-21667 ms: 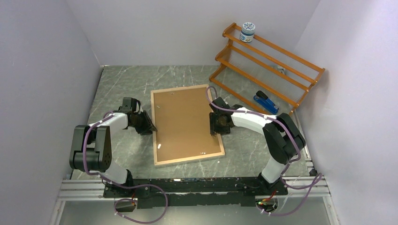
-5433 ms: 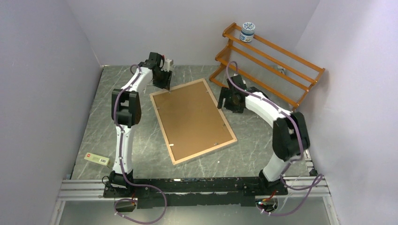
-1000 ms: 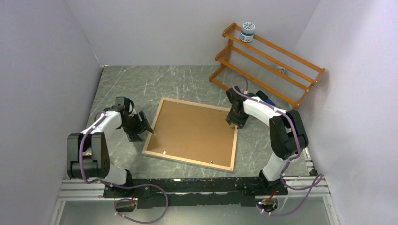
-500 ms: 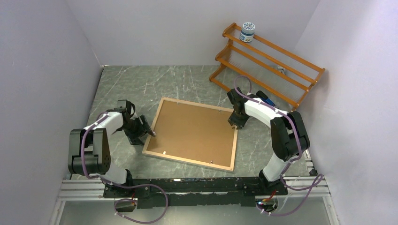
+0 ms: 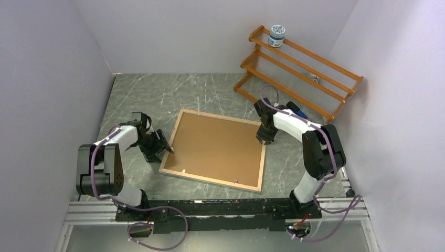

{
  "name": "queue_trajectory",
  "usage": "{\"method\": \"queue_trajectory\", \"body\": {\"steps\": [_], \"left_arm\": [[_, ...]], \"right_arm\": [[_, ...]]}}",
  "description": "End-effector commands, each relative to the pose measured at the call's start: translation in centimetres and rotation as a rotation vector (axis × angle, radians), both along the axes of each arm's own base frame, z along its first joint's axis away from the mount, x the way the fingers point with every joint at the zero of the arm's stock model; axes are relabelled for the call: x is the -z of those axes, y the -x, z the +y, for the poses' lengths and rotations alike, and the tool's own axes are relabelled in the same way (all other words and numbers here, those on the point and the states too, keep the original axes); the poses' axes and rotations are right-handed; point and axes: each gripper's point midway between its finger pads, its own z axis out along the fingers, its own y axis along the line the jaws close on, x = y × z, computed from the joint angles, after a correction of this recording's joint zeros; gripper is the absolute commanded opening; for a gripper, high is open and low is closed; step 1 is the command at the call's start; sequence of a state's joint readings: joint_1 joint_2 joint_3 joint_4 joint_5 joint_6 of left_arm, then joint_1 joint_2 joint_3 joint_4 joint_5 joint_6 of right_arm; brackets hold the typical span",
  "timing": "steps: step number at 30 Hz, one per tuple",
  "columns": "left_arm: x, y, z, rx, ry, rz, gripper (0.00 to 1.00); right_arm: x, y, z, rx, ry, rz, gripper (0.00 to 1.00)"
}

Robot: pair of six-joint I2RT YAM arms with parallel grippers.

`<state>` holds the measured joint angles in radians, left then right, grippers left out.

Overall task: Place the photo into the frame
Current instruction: Install the photo frame at the center of the board.

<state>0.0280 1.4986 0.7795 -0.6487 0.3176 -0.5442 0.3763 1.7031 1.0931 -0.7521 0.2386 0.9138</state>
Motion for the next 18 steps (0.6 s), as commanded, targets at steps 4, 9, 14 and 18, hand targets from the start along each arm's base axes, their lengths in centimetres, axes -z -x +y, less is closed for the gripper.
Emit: {"method": "queue_trajectory", "body": {"steps": [4, 9, 14, 18], "left_arm": [[0.6, 0.4, -0.5, 0.002, 0.014, 0.02, 0.73], [0.6, 0.4, -0.5, 0.005, 0.01, 0.021, 0.73], [0.6, 0.4, -0.4, 0.003, 0.002, 0.024, 0.73], [0.6, 0.3, -0.2, 0.001, -0.005, 0.022, 0.73]], "right_arm": [[2.3, 1.3, -0.6, -0.032, 0.05, 0.117, 0.38], [2.1, 1.5, -2.2, -0.011, 0.137, 0.121, 0.41], [0.1, 0.5, -3.2, -0.003, 0.192, 0.069, 0.45], [-1.5, -0.5, -2.9, -0.006, 0.179, 0.017, 0.5]]}}
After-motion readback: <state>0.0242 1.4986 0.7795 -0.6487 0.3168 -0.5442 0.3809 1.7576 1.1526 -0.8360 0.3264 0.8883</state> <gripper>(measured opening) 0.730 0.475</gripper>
